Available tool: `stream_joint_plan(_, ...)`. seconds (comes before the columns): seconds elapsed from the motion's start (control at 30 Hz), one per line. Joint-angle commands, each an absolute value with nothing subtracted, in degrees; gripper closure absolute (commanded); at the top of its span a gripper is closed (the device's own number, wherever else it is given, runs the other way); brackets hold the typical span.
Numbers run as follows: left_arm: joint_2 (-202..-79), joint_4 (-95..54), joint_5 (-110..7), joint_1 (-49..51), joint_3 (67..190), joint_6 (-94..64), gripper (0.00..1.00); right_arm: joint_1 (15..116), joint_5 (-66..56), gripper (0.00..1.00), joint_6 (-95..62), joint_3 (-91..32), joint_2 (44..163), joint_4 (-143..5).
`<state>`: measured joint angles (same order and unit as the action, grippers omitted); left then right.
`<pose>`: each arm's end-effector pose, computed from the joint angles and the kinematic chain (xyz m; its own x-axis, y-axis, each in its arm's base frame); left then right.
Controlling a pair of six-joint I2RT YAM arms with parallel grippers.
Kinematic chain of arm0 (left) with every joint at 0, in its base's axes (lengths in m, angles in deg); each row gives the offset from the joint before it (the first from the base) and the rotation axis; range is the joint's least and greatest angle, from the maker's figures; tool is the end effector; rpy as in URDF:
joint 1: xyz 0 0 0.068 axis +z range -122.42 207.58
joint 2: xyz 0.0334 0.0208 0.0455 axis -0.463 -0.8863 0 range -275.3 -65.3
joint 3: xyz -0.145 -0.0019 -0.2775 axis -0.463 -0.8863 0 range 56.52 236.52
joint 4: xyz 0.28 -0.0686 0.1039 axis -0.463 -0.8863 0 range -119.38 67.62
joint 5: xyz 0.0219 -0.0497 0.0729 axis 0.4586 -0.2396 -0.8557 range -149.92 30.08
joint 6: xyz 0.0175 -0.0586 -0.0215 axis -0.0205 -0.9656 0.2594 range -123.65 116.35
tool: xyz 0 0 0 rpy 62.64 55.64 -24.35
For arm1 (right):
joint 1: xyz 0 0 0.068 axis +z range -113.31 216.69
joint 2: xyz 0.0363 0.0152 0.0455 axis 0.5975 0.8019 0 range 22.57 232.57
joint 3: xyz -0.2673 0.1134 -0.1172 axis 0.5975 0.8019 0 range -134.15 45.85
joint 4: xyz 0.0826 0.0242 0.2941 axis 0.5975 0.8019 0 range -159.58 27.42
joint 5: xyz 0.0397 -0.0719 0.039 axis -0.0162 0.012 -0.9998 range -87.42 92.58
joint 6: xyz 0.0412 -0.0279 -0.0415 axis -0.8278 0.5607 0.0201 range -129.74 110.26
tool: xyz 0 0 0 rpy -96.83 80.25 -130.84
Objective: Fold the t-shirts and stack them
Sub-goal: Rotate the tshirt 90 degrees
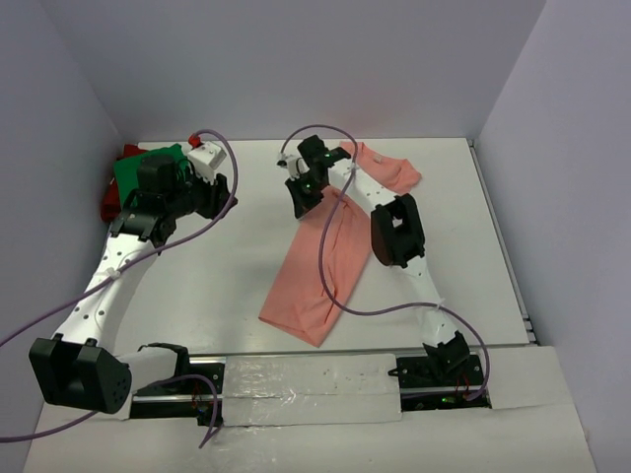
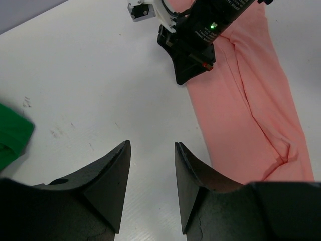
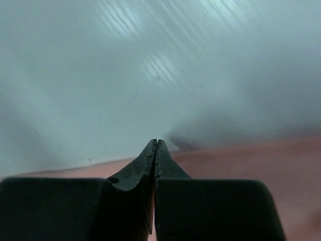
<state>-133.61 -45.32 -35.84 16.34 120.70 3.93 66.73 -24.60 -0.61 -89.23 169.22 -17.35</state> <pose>0.3002 -0.0808 0.3813 -0.3720 0.1966 -0.9072 0.5885 0.8057 -0.0667 0.5307 0.3335 0.1748 -0.6686 -0.5496 -0.5010 -0.7353 0.5894 0.3347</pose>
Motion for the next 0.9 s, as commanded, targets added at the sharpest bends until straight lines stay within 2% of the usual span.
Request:
stream_joint_plan(0.0, -132.3, -44.3, -33.3, 16.6, 120.2, 2.8, 0.51, 64.9, -20.8, 1.0, 0.7, -84.9, 158.6, -22.2)
stream_joint_plan(0.07, -131.8, -44.0, -32.2, 16.6, 120.1, 2.7, 0.54, 65.7, -14.2, 1.0, 0.5, -77.7, 152.1, -25.0)
stream_joint_plan(0.17, -132.6, -42.6, -28.6, 16.5, 120.2, 1.8, 0.73, 65.7, -8.0, 1.0, -0.3, -64.1, 139.9, -32.8)
stream_joint_plan(0.2, -134.0, -42.7, -26.4, 15.8, 121.1, 1.9, 0.79, 65.6, -6.2, 1.0, -0.9, -56.2, 136.1, -38.9)
stream_joint_plan(0.23, -134.8, -42.8, -25.9, 15.4, 121.6, 2.0, 0.81, 65.5, -6.2, 0.95, -0.5, -52.2, 132.0, -42.1)
stream_joint_plan(0.27, -135.6, -42.7, -25.5, 14.5, 121.8, 2.4, 0.85, 65.2, -5.9, 0.87, -0.4, -48.1, 123.9, -45.8)
stream_joint_plan(0.3, -137.1, -42.7, -25.0, 12.6, 121.7, 3.9, 0.86, 64.8, -5.2, 0.74, -0.5, -41.2, 120.0, -52.7)
stream_joint_plan(0.33, -137.8, -42.6, -25.2, 11.3, 121.6, 4.7, 0.86, 64.6, -4.5, 0.4, -0.4, -38.7, 116.2, -55.4)
stream_joint_plan(0.37, -138.5, -42.6, -24.4, 10.1, 121.2, 5.7, 0.86, 64.1, -4.3, 0.25, -0.5, -36.6, 112.8, -57.3)
stream_joint_plan(0.4, -140.2, -42.5, -23.3, 7.8, 120.4, 7.5, 0.88, 63.2, -3.9, 0.16, -0.8, -35.3, 107.9, -58.4)
stream_joint_plan(0.53, -146.8, -47.0, -18.9, 0.7, 120.9, 12.1, 0.91, 61.2, 1.2, 0.15, -1.7, -40.9, 104.4, -48.7)
stream_joint_plan(0.67, -156.3, -56.6, -14.8, -5.0, 123.7, 17.3, 0.94, 58.6, 2.5, 0.14, -2.9, -38.9, 100.2, -44.8)
stream_joint_plan(0.73, -159.7, -59.4, -13.9, -6.1, 123.1, 19.5, 0.93, 57.3, 2.5, 0.13, -2.9, -36.2, 97.4, -44.7)
stream_joint_plan(0.87, -163.3, -64.3, -11.6, -6.3, 121.4, 23.9, 0.87, 54.0, 1.7, 0.13, -3.9, -33.8, 94.5, -43.8)
